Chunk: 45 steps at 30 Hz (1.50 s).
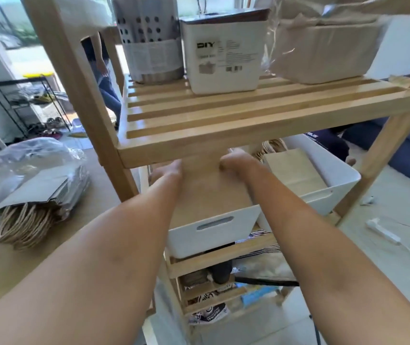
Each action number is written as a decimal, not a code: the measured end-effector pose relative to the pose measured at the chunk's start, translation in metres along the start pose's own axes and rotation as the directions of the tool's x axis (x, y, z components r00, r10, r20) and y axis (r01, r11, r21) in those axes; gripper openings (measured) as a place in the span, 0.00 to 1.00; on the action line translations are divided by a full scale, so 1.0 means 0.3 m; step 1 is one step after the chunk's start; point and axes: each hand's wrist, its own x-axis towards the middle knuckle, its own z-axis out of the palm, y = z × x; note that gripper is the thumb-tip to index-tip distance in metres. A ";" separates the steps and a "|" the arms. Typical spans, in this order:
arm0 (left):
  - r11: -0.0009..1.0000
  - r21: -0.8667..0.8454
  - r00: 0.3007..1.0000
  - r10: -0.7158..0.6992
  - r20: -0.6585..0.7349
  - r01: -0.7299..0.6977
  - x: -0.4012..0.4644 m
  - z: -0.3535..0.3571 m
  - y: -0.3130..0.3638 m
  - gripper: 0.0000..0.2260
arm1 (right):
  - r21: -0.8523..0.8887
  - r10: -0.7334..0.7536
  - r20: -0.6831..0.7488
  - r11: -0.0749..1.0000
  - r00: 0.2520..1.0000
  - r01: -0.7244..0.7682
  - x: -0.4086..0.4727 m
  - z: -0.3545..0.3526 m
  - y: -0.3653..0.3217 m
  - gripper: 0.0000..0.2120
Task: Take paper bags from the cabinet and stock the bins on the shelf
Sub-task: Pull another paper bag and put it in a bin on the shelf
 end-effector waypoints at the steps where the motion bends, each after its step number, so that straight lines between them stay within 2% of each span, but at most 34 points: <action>1: 1.000 0.018 0.997 -0.027 0.073 0.026 0.008 0.018 -0.009 0.31 | -0.093 0.018 -0.003 0.995 1.000 -0.018 0.000 0.011 0.007 0.23; 3: 0.997 0.062 0.986 -0.050 0.159 0.040 0.013 0.038 -0.043 0.35 | -0.227 0.044 0.011 0.973 0.999 -0.040 -0.005 0.035 0.023 0.19; 4: 0.996 0.078 0.985 -0.051 0.167 0.038 0.020 0.044 -0.063 0.32 | -0.272 0.042 0.012 0.962 0.999 -0.037 -0.002 0.041 0.028 0.17; 6: 0.991 0.129 0.977 -0.051 0.205 0.025 0.046 0.067 -0.099 0.19 | -0.379 0.025 0.013 0.925 1.000 -0.018 0.011 0.056 0.048 0.16; 7: 0.986 0.165 0.978 -0.040 0.205 0.005 0.083 0.091 -0.119 0.18 | -0.425 0.018 0.029 0.905 0.999 -0.004 0.016 0.068 0.056 0.17; 10: 0.952 0.300 0.966 -0.018 0.258 -0.062 0.227 0.196 -0.190 0.36 | -0.504 -0.002 0.082 0.863 0.997 0.043 0.023 0.099 0.084 0.18; 14: 0.929 0.371 0.992 -0.060 0.110 0.016 0.025 0.109 -0.166 0.40 | -0.597 -0.020 0.057 0.800 0.998 0.050 0.041 0.133 0.135 0.16; 17: 0.833 0.547 0.996 0.082 0.018 -0.078 -0.021 0.108 -0.168 0.42 | -0.596 -0.071 -0.038 0.802 0.997 0.034 0.065 0.159 0.155 0.20; 19: 0.752 0.632 0.981 0.179 0.077 -0.187 -0.005 0.108 -0.178 0.36 | -0.658 -0.122 -0.044 0.750 0.992 0.063 0.058 0.162 0.145 0.24; 21: 0.705 0.661 0.966 0.206 0.156 -0.257 -0.003 0.099 -0.186 0.29 | -0.731 -0.176 0.018 0.669 0.984 0.133 0.051 0.165 0.136 0.22; 23: 0.683 0.667 0.954 0.226 0.196 -0.299 -0.008 0.092 -0.197 0.25 | -0.785 -0.162 0.051 0.604 0.985 0.140 0.047 0.176 0.138 0.20; 25: 0.679 0.653 0.941 0.255 0.221 -0.337 -0.014 0.086 -0.200 0.26 | -0.782 -0.138 0.065 0.608 0.988 0.136 0.042 0.185 0.139 0.23; 29: 0.662 0.619 0.906 0.332 0.264 -0.423 -0.053 0.054 -0.184 0.30 | -0.731 -0.209 0.035 0.662 0.977 0.168 -0.009 0.161 0.093 0.26; 32: 0.615 0.589 0.850 0.411 0.329 -0.525 -0.115 0.024 -0.170 0.29 | -0.739 -0.264 -0.004 0.651 0.965 0.175 -0.070 0.120 0.063 0.27; 36: 0.552 0.487 0.735 0.484 0.474 -0.677 -0.225 -0.037 -0.180 0.27 | -0.794 -0.251 -0.108 0.604 0.962 0.069 -0.208 0.074 0.058 0.27; 40: 0.438 0.396 0.588 0.525 0.615 -0.807 -0.348 -0.149 -0.236 0.27 | -0.778 -0.090 -0.184 0.621 0.979 -0.089 -0.367 0.090 0.081 0.28; 45: 0.256 0.358 0.439 0.491 0.752 -0.898 -0.445 -0.346 -0.383 0.27 | -0.725 0.121 -0.285 0.622 0.951 -0.297 -0.592 0.230 0.116 0.29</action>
